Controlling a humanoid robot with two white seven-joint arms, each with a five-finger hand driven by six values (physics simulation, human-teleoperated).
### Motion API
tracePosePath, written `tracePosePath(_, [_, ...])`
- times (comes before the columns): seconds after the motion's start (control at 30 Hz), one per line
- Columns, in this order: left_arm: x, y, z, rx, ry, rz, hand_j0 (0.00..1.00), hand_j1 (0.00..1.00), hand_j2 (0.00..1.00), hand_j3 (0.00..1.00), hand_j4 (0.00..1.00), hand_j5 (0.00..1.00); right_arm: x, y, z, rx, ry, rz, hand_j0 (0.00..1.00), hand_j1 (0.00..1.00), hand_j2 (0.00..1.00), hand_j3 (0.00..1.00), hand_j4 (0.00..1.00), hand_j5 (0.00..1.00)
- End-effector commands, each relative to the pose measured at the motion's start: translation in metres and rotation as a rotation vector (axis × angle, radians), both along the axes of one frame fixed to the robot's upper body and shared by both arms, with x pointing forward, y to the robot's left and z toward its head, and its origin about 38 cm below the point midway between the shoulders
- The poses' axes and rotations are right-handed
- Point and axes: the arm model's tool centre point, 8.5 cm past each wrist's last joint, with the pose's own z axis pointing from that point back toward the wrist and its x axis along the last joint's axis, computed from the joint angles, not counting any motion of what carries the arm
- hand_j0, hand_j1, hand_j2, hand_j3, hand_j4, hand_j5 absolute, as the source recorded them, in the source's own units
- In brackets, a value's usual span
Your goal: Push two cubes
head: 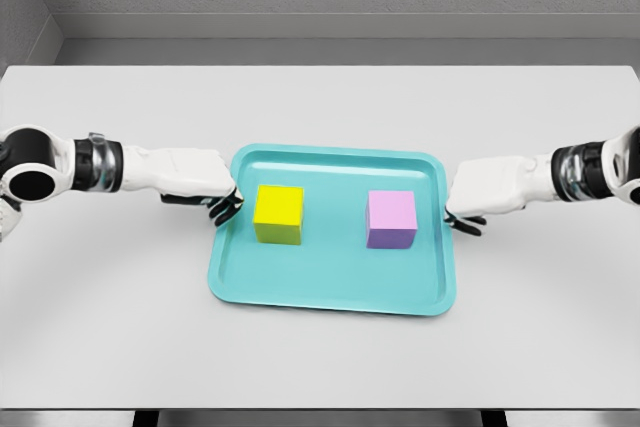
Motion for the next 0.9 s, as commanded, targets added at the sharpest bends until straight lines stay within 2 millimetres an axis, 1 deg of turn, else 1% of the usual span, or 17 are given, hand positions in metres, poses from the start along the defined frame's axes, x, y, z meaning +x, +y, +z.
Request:
tracePosePath(0.0, [0.005,-0.007,-0.007,0.009,0.000,0.005,0.16,0.16,0.16,0.16,0.16,0.16,0.000,0.003,-0.003,0.003,0.008,0.002,0.12,0.12,0.12,0.12,0.12,0.12])
tracePosePath(0.03, [0.006,-0.010,-0.010,0.006,0.004,0.003,0.16,0.16,0.16,0.16,0.16,0.16,0.001,0.005,-0.003,0.004,0.008,0.006,0.12,0.12,0.12,0.12,0.12,0.12])
tracePosePath(0.17, [0.006,-0.011,-0.012,0.010,0.008,0.001,0.16,0.16,0.16,0.16,0.16,0.16,0.005,0.011,-0.008,0.013,0.017,0.005,0.12,0.12,0.12,0.12,0.12,0.12])
tracePosePath(0.27, [0.005,-0.014,-0.014,0.009,0.011,-0.006,0.16,0.16,0.16,0.16,0.16,0.16,0.005,0.013,-0.008,0.017,0.016,0.009,0.12,0.12,0.12,0.12,0.12,0.12])
tracePosePath(0.5, [0.005,-0.020,-0.015,0.015,0.004,-0.015,0.16,0.16,0.16,0.16,0.16,0.16,0.005,0.026,-0.011,0.027,0.021,0.036,0.12,0.12,0.12,0.12,0.12,0.12])
tracePosePath(0.57, [0.005,-0.022,-0.016,0.014,0.005,-0.020,0.16,0.16,0.16,0.16,0.16,0.16,0.004,0.033,-0.012,0.033,0.026,0.050,0.12,0.12,0.12,0.12,0.12,0.12])
tracePosePath(0.6, [0.004,-0.023,-0.019,0.024,0.010,-0.025,0.16,0.16,0.16,0.16,0.16,0.16,0.004,0.033,-0.014,0.030,0.031,0.052,0.12,0.12,0.12,0.12,0.12,0.12])
tracePosePath(0.67, [0.003,-0.029,-0.021,0.027,0.005,-0.037,0.16,0.16,0.16,0.16,0.16,0.16,0.004,0.038,-0.015,0.035,0.031,0.062,0.12,0.12,0.12,0.12,0.12,0.12])
tracePosePath(0.8, [0.003,-0.033,-0.021,0.023,0.005,-0.044,0.16,0.16,0.16,0.16,0.16,0.16,0.005,0.039,-0.012,0.036,0.025,0.063,0.12,0.12,0.12,0.12,0.12,0.12])
tracePosePath(0.87, [0.003,-0.037,-0.021,0.018,0.004,-0.050,0.16,0.16,0.16,0.16,0.16,0.16,0.005,0.045,-0.012,0.043,0.024,0.073,0.12,0.12,0.12,0.12,0.12,0.12])
